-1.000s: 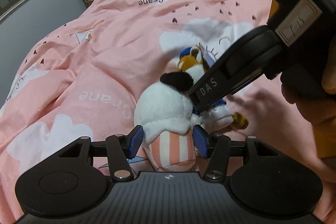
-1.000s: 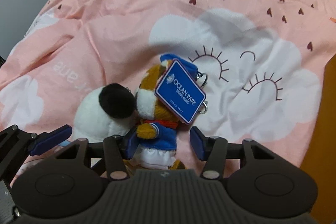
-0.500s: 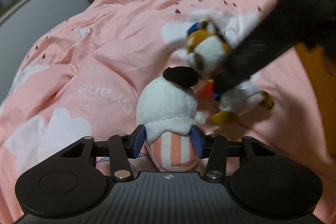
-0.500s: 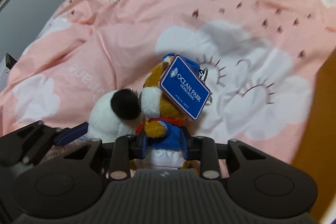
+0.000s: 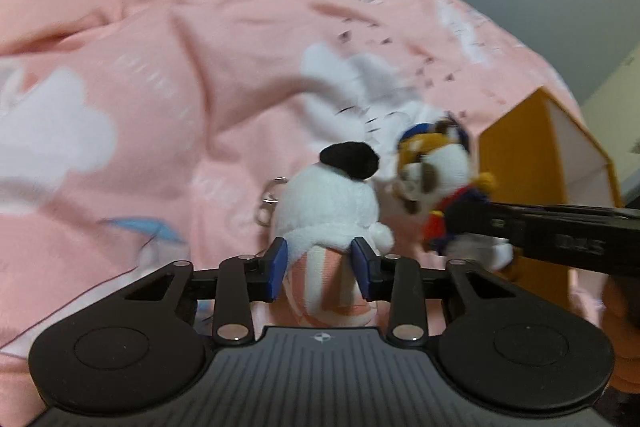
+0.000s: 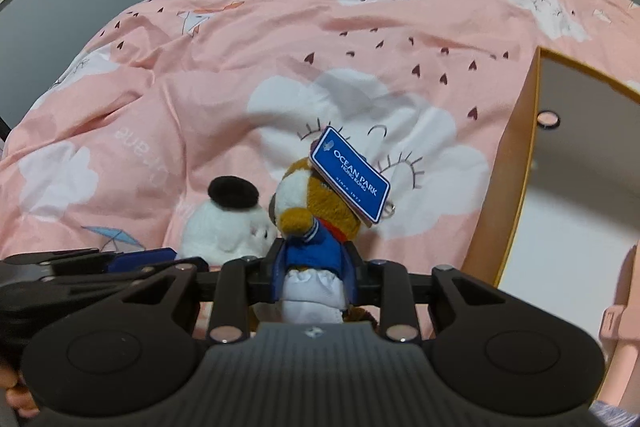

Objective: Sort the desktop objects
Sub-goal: 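Grasp the white plush with the left tool while the right tool grasps the dog plush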

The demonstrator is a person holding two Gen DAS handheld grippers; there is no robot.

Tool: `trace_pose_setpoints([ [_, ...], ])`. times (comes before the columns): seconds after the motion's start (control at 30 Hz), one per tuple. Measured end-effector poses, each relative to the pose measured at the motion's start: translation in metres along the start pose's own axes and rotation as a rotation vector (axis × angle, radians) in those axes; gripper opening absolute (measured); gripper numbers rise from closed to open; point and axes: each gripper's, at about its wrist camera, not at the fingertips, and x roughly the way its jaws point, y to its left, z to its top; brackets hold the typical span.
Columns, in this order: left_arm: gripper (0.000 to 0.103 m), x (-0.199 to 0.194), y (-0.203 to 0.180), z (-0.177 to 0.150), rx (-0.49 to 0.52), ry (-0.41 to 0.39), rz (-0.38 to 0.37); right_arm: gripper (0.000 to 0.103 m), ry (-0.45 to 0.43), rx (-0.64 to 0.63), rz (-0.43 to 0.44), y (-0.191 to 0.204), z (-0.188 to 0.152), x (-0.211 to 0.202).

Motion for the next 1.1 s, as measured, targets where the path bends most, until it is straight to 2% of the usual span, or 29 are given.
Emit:
trace_pose_setpoints([
  [0.1,0.04,-0.008,-0.001,-0.001,0.021,-0.019,0.033,0.03,-0.009,-0.011,-0.002,0.002,-0.005,-0.004],
  [0.13,0.04,-0.01,-0.002,-0.002,0.034,-0.032,0.064,0.03,-0.014,-0.013,0.0,0.002,-0.006,-0.006],
  [0.2,0.049,-0.013,-0.005,-0.002,0.076,-0.044,0.155,0.028,-0.025,-0.01,0.012,0.002,-0.006,-0.012],
  [0.23,0.049,-0.014,-0.007,-0.004,0.102,-0.052,0.204,0.027,-0.032,-0.008,0.017,0.002,-0.006,-0.016],
  [0.3,0.049,-0.017,-0.012,-0.008,0.148,-0.064,0.254,0.025,-0.054,-0.005,0.029,0.002,-0.006,-0.024],
  [0.4,0.049,-0.029,-0.023,-0.014,0.199,-0.087,0.247,0.022,-0.079,-0.004,0.04,0.001,-0.007,-0.035],
  [0.5,0.053,-0.034,-0.046,-0.022,0.318,-0.116,0.251,0.022,-0.073,0.0,0.052,-0.001,-0.009,-0.037],
  [0.6,0.053,-0.025,-0.068,-0.031,0.451,-0.108,0.295,0.022,-0.036,-0.003,0.05,0.0,-0.015,-0.033],
  [0.8,0.053,0.005,-0.085,-0.049,0.628,-0.084,0.37,0.021,0.029,-0.026,0.06,0.005,-0.034,-0.021],
  [0.93,0.054,0.018,-0.083,-0.055,0.665,-0.057,0.438,0.023,0.086,-0.042,0.059,0.009,-0.038,-0.008],
  [1.0,0.054,0.022,-0.078,-0.054,0.655,-0.042,0.472,0.028,0.102,-0.056,0.052,0.013,-0.039,-0.002],
  [1.03,0.054,0.023,-0.075,-0.053,0.643,-0.037,0.469,0.033,0.11,-0.066,0.041,0.015,-0.04,0.0],
  [1.1,0.054,0.021,-0.07,-0.051,0.619,-0.037,0.45,0.035,0.125,-0.094,0.01,0.022,-0.041,0.006],
])
